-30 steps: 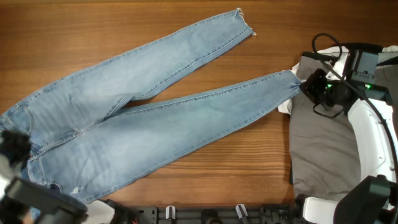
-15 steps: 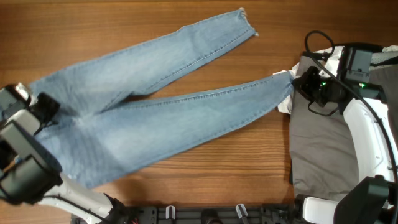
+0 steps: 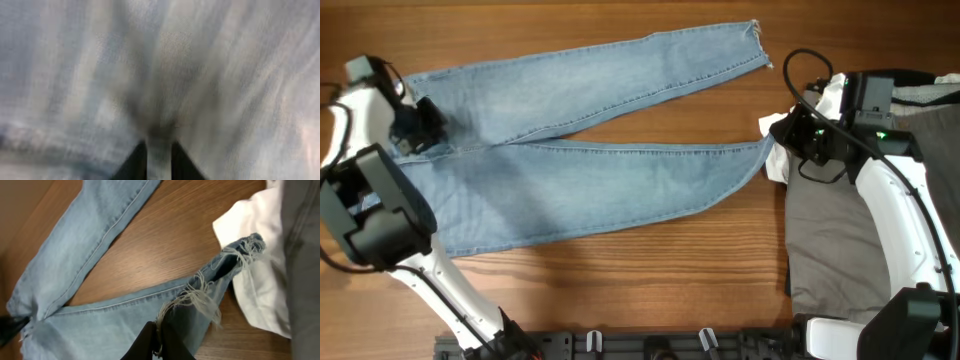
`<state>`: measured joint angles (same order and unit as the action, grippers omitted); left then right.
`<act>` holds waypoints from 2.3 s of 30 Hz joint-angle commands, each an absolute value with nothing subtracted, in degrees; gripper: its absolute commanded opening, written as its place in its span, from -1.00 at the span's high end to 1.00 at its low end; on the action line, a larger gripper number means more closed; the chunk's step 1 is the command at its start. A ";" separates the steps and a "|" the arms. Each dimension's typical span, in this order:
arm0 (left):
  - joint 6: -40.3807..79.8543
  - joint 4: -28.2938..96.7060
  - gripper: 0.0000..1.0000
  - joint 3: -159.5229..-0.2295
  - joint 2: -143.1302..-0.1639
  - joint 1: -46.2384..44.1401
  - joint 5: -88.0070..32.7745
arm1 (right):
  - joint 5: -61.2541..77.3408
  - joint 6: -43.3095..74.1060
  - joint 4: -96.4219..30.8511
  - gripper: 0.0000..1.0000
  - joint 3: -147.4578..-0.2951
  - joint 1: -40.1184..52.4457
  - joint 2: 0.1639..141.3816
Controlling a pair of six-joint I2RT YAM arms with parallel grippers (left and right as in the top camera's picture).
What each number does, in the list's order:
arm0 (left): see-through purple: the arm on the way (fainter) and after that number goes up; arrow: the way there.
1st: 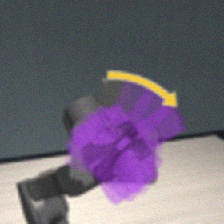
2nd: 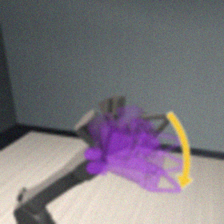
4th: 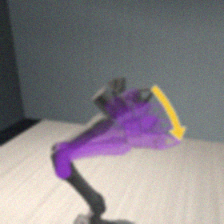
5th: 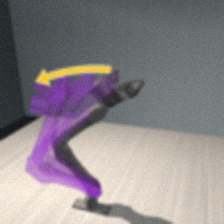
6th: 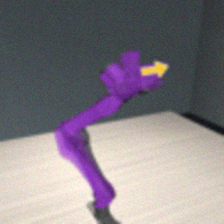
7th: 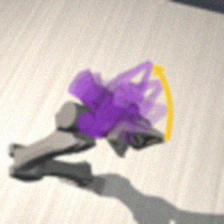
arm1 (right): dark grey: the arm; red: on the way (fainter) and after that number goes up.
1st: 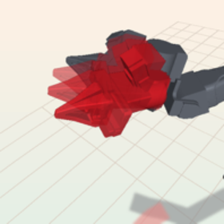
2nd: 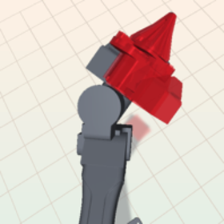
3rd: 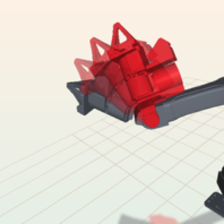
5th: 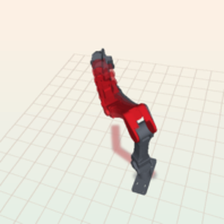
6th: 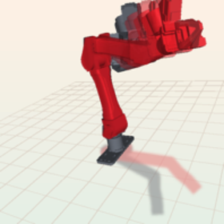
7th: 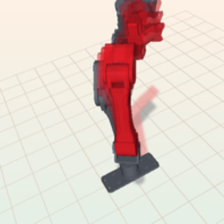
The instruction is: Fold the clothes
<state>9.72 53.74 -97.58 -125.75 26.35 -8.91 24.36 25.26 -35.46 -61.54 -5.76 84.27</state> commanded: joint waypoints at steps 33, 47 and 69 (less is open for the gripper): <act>9.26 80.51 0.60 -89.23 -91.79 56.05 -14.48 | 21.17 28.47 -39.79 0.81 -61.82 -5.58 84.16; 12.19 45.08 -0.56 -58.65 -93.01 63.75 -10.11 | 21.15 28.40 -40.58 0.78 -61.82 -5.58 84.16; 9.39 28.91 0.03 -58.59 -109.47 67.72 -13.47 | 18.81 28.25 -39.94 0.72 -61.82 -5.58 84.16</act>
